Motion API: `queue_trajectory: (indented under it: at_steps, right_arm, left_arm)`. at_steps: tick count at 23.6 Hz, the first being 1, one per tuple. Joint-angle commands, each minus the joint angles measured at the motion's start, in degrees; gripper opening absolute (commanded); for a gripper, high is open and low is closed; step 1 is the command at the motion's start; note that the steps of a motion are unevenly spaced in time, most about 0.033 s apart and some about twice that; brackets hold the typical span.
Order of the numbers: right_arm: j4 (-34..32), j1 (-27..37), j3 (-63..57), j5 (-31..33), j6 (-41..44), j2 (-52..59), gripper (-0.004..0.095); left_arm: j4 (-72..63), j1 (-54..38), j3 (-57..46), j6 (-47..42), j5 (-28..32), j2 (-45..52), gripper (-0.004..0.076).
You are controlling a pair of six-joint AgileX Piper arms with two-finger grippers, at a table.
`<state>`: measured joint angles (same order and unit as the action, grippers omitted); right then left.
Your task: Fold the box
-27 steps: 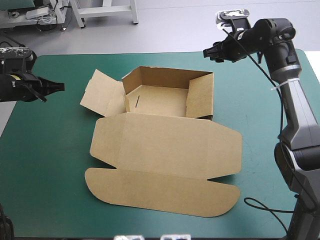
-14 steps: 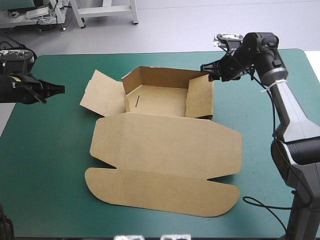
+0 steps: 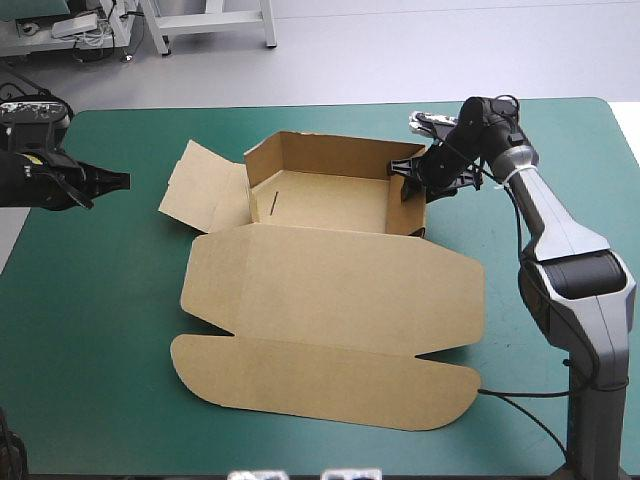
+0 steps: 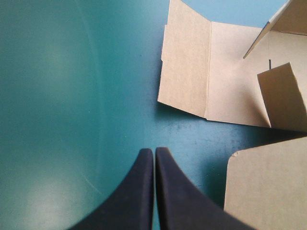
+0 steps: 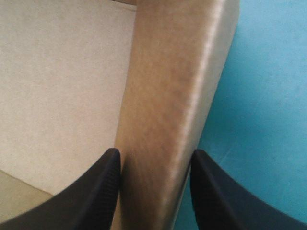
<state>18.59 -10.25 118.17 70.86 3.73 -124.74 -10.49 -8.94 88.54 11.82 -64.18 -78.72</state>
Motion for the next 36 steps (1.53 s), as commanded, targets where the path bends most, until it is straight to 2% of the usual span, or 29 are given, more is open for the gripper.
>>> queue_trajectory:
  at_steps: [1,2,4,5,10,14,17,19,21,26,31,36]
  right_arm:
    - [2.91,0.11,1.25,0.62,-0.01,1.52,0.0379]
    - [3.63,0.11,1.25,0.62,-0.9,0.95,0.0196]
    - [4.55,0.11,1.25,0.62,-3.21,0.96,-0.0024]
    - [5.12,0.11,1.35,0.62,-3.73,1.26,-0.0003]
    - [5.75,0.38,2.25,0.62,-3.73,4.53,-0.0018]
    - [5.52,2.3,2.91,0.62,-4.57,10.73,-0.0018]
    - [5.52,5.29,2.91,0.62,-5.7,17.01,-0.0018]
    - [5.52,8.54,2.93,0.62,-5.93,21.99,-0.0018]
    - [5.52,11.52,2.93,0.62,-6.49,26.07,-0.0018]
    - [5.88,12.68,2.93,0.62,-7.61,31.15,-0.0018]
    - [11.24,12.68,2.93,0.62,-8.18,31.56,-0.0018]
    - [11.4,12.58,2.18,0.62,-8.95,31.45,-0.0017]
  left_arm:
    - [-1.15,-0.14,1.58,-0.01,2.58,1.74,-0.0003]
    - [-1.15,-0.14,1.58,0.37,1.96,1.74,-0.0003]
    - [-1.15,-0.14,1.58,1.98,1.49,1.74,-0.0003]
    - [-0.98,-0.14,1.58,2.37,1.33,1.74,-0.0003]
    - [-0.96,-1.69,1.58,2.26,3.32,1.74,-0.0003]
    - [-2.85,-8.17,1.58,0.42,4.11,1.74,-0.0002]
    - [-11.35,-12.71,1.58,3.06,4.11,1.35,-0.0002]
    - [-21.97,-13.87,1.58,5.94,3.08,-0.24,-0.0002]
    - [-36.77,-13.87,1.58,10.04,-0.01,-2.55,-0.0002]
    - [-57.25,-12.56,1.58,14.02,-7.04,-7.95,-0.0003]
    - [-61.15,-6.75,1.58,16.31,-7.91,-8.8,-0.0003]
    - [-64.72,-2.69,1.58,17.17,-8.91,-8.8,-0.0003]
